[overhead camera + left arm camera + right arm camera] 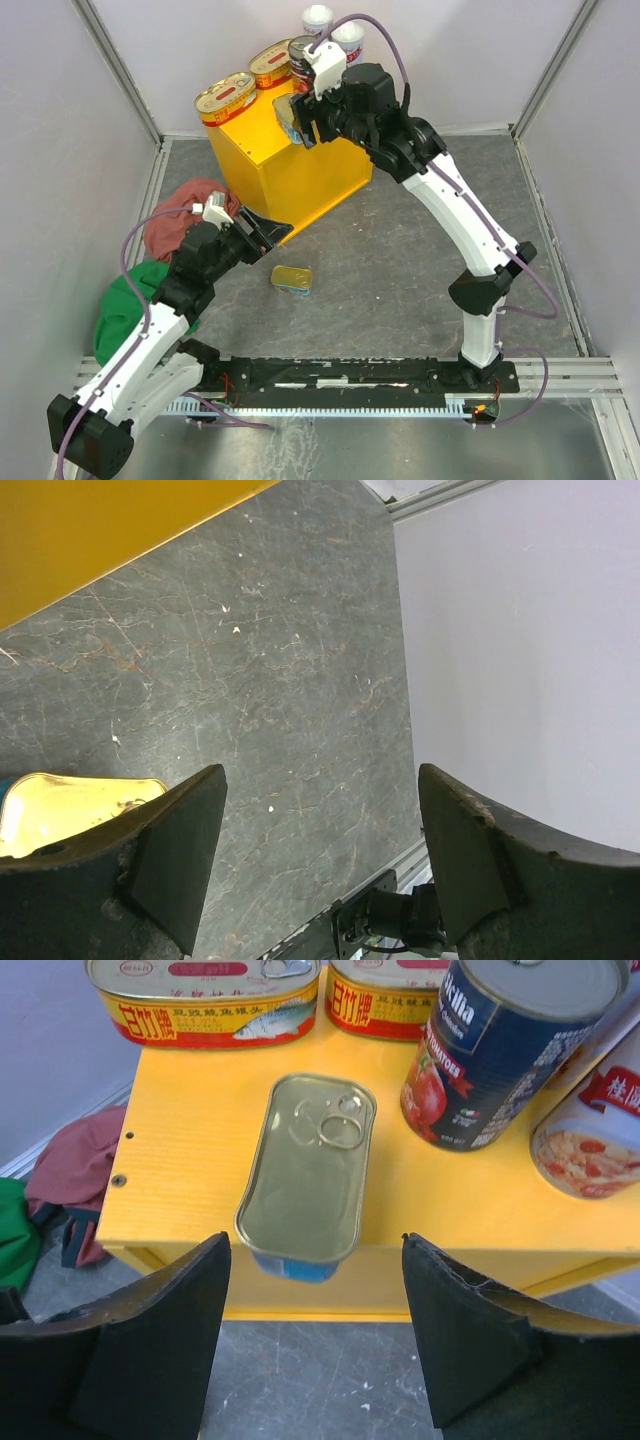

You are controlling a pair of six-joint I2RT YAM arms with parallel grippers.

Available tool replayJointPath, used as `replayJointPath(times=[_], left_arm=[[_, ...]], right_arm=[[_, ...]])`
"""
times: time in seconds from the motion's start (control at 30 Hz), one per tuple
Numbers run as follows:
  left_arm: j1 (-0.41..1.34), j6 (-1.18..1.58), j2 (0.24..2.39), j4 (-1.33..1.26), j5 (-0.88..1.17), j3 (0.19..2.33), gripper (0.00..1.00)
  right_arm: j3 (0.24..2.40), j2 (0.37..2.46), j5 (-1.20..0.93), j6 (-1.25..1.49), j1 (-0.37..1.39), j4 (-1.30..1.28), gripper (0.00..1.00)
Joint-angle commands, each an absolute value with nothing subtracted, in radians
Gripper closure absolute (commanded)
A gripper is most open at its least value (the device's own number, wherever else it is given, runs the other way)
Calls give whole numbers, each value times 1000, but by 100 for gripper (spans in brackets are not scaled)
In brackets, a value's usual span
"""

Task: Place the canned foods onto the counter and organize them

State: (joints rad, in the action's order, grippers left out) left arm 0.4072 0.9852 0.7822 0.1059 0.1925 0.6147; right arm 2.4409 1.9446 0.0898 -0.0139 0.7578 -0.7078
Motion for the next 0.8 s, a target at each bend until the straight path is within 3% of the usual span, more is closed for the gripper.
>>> replayJointPath(times=[0.0,0.07,0.13,0.47,0.77], left_arm=[[403,1004,748,73,188,606,17],[403,1010,736,75,186,597,17],[402,1017,725,76,183,590,17],[403,1023,698,89,176,578,17],[402,1017,699,93,176,577,17]], right_arm=[[2357,1851,85,8,767,-650,33],[2315,1829,85,21,767,-643,51],[2286,1817,80,31,768,-641,63],[2270,1833,65,68,769,-642,70],[2301,1879,75,76,769,-645,70]])
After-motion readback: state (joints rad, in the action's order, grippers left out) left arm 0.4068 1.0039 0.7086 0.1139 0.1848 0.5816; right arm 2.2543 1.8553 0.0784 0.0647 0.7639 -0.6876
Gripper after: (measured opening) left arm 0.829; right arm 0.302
